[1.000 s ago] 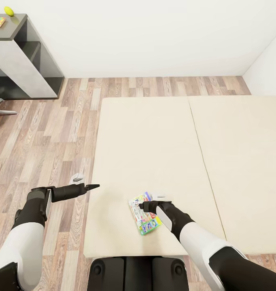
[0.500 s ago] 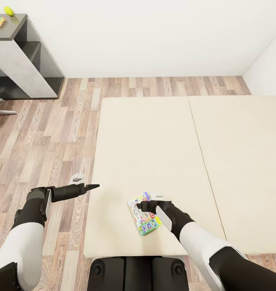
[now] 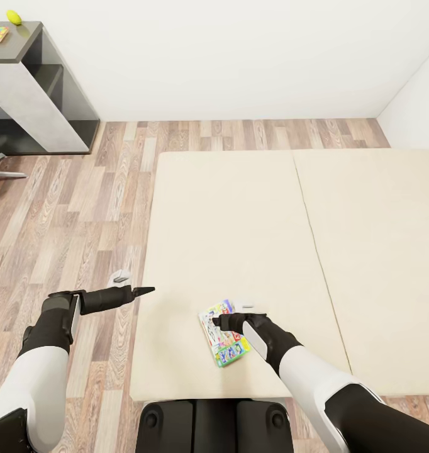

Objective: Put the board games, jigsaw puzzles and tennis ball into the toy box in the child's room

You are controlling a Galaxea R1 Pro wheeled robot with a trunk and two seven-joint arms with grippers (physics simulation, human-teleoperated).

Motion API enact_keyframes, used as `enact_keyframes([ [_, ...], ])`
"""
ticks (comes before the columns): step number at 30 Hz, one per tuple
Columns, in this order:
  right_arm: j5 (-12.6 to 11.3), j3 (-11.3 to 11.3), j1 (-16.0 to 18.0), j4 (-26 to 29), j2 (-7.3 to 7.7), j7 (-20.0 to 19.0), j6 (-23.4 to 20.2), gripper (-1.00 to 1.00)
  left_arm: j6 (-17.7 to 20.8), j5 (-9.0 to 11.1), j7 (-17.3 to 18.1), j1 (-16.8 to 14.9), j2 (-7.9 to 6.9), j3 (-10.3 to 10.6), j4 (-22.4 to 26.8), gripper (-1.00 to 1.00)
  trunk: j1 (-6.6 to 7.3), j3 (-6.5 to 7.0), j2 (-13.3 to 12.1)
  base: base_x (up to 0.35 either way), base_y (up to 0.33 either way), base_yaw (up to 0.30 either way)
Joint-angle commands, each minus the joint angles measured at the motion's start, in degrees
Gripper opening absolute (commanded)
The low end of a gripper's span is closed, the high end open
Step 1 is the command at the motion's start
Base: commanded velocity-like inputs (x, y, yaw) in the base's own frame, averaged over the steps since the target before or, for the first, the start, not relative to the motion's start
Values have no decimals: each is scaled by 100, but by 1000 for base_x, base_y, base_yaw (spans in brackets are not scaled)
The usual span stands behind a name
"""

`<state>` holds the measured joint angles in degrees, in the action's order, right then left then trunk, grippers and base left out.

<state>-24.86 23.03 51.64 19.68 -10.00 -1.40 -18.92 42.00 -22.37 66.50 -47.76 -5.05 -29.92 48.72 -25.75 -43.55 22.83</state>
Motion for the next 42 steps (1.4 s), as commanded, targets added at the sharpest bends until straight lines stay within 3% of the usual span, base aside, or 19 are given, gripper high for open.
enact_keyframes([
  [1, 8, 8, 4, 2, 0, -9, -23, 100, 45, -57, 56, -5, 4, -24, 6, 100, -3, -7, 9, 0, 0, 0],
  [32, -1, 16, 4, -167, 0, 61, -12, 100, 45, -63, 56, -5, 4, -23, 6, 100, -3, -7, 9, 0, 0, 0],
  [42, -3, 362, 3, -174, 0, 54, 34, 100, 45, -61, 56, -5, 4, -22, 6, 100, -3, -7, 9, 0, 0, 0],
])
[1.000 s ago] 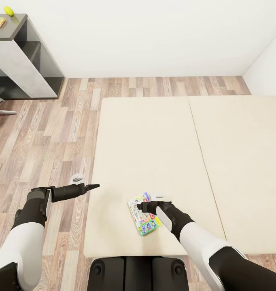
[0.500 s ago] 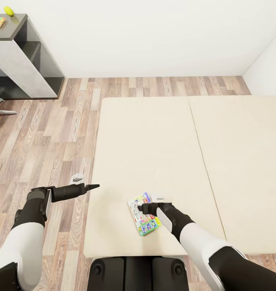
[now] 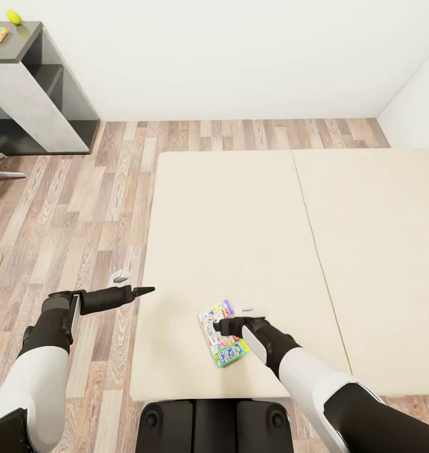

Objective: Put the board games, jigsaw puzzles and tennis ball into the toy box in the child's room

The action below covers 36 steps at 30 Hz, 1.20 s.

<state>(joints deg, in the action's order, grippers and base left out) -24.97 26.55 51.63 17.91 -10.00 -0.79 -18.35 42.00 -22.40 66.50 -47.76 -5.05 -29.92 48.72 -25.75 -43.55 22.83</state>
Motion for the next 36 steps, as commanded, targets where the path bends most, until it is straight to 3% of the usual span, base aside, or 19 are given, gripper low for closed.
enact_keyframes([
  [1, 10, 31, 4, 2, 0, -9, -20, 100, 45, -58, 56, -5, 4, -23, 6, 100, -3, -7, 9, 0, 0, 0],
  [36, 18, 73, 5, 2, 0, -9, -1, 100, 46, -53, 56, -5, 4, -23, 6, 100, -3, -7, 9, 0, 8, 0],
])
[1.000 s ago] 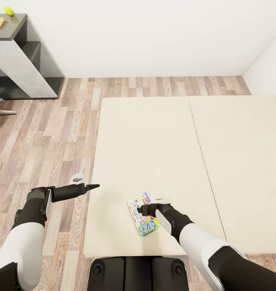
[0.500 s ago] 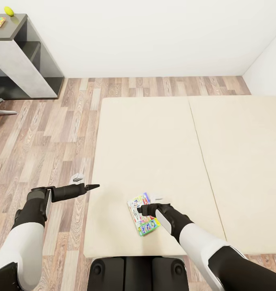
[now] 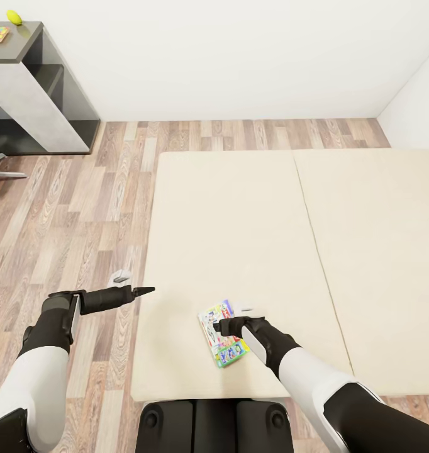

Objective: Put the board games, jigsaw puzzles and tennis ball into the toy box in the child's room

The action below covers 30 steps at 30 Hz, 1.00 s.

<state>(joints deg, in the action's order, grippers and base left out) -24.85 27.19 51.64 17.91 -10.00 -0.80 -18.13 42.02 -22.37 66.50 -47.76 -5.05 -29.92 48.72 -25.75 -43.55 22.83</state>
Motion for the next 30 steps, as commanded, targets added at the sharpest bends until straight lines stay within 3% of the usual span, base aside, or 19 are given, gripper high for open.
enact_keyframes([
  [1, 6, 9, 4, 2, 0, -8, -20, 100, 44, -57, 56, -5, 4, -23, 6, 100, -3, -7, 9, 0, 25, 0],
  [30, 6, 15, 4, 2, 0, -17, 117, 100, 43, -57, 65, -5, 4, -23, 6, 100, -3, -7, 9, 0, 39, 0],
])
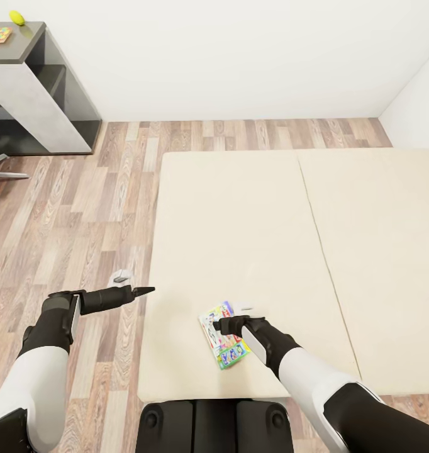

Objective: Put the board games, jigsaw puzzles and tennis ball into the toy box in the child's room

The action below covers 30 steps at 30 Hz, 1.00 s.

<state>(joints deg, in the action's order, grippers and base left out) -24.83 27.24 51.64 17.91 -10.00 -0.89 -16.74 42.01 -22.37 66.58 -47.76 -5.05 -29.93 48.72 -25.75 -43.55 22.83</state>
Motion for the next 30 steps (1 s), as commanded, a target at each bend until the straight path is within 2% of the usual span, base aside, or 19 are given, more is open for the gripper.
enact_keyframes([
  [1, 4, 10, 4, 2, 0, -7, -23, 100, 45, -57, 56, -5, 4, -23, 6, 100, -3, -7, 9, 0, 13, 0],
  [30, 4, 10, 3, 2, 0, -7, -23, 100, 45, -57, 57, -5, 4, -22, 6, 100, -3, -7, 9, 0, 23, 0],
])
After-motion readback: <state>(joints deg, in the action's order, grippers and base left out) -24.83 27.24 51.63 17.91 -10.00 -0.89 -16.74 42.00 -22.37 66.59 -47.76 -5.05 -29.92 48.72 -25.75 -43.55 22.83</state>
